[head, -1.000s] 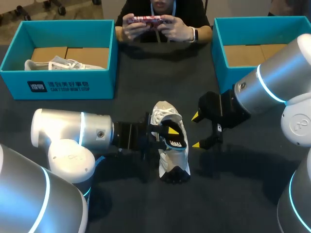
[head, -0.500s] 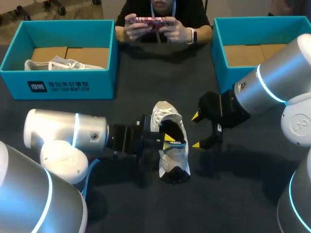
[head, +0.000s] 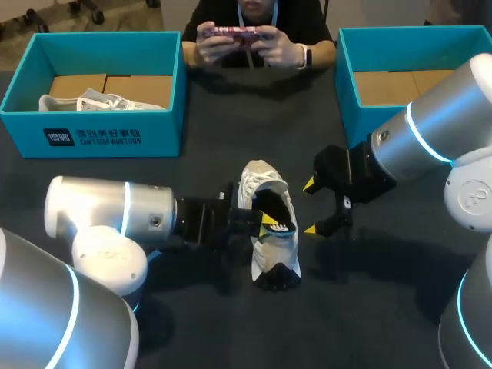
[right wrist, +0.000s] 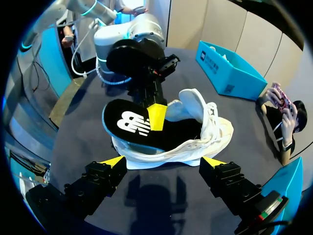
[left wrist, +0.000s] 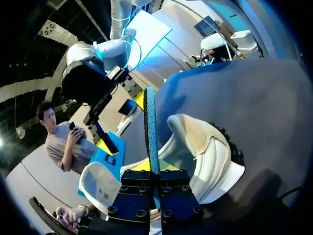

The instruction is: Take the shoe out of the shoebox, open the shoe tongue, remove and reinsert the insole, then place the shoe into the shoebox

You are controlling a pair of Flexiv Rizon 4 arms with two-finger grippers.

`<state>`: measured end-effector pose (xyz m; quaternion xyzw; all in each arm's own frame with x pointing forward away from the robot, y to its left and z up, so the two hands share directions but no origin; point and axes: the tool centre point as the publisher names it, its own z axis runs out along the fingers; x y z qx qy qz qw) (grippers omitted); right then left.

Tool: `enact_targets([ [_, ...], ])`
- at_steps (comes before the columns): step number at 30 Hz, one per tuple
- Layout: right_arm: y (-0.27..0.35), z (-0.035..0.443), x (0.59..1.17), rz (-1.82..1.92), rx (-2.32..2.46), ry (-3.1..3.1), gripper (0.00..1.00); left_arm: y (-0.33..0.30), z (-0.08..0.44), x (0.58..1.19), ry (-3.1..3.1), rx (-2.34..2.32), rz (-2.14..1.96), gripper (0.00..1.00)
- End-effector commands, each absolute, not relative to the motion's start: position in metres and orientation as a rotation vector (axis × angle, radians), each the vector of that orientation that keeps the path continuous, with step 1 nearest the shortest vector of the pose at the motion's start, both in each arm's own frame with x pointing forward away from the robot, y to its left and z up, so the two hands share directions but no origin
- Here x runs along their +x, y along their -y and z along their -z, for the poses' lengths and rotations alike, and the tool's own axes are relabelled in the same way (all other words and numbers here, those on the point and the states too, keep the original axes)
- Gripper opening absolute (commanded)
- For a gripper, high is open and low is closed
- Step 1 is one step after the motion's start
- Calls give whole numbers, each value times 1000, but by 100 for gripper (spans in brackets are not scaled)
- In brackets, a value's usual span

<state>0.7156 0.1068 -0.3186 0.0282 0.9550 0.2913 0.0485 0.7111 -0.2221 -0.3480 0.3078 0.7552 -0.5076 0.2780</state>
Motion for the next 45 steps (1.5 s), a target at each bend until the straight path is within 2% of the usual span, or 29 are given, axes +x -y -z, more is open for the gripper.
enact_targets([
  [1, -107, 319, 715, -888, 86, -2909, 100, 228, 356, 718, -2035, 820, 1351, 0],
  [7, -107, 319, 715, -888, 86, -2909, 100, 226, 357, 723, -2040, 804, 1339, 0],
  [9, -107, 319, 715, -888, 86, -2909, 100, 227, 349, 719, -2032, 822, 1359, 33],
  [11, -107, 319, 715, -888, 86, -2909, 100, 227, 341, 715, -2023, 828, 1377, 35],
  [17, -107, 319, 715, -888, 86, -2909, 100, 223, 330, 705, -2006, 869, 1383, 31],
  [20, -107, 319, 715, -888, 86, -2909, 100, 221, 330, 701, -2010, 871, 1389, 25],
  [23, -107, 319, 715, -888, 86, -2909, 100, 219, 333, 698, -2014, 870, 1386, 18],
  [24, -107, 319, 715, -888, 86, -2909, 100, 219, 336, 697, -2022, 868, 1386, 13],
  [25, -107, 319, 715, -888, 86, -2909, 100, 220, 338, 697, -2026, 867, 1386, 4],
  [26, -107, 319, 715, -888, 86, -2909, 100, 221, 341, 697, -2030, 867, 1386, 0],
  [45, -107, 319, 715, -888, 86, -2909, 100, 232, 355, 723, -1961, 934, 1286, 0],
])
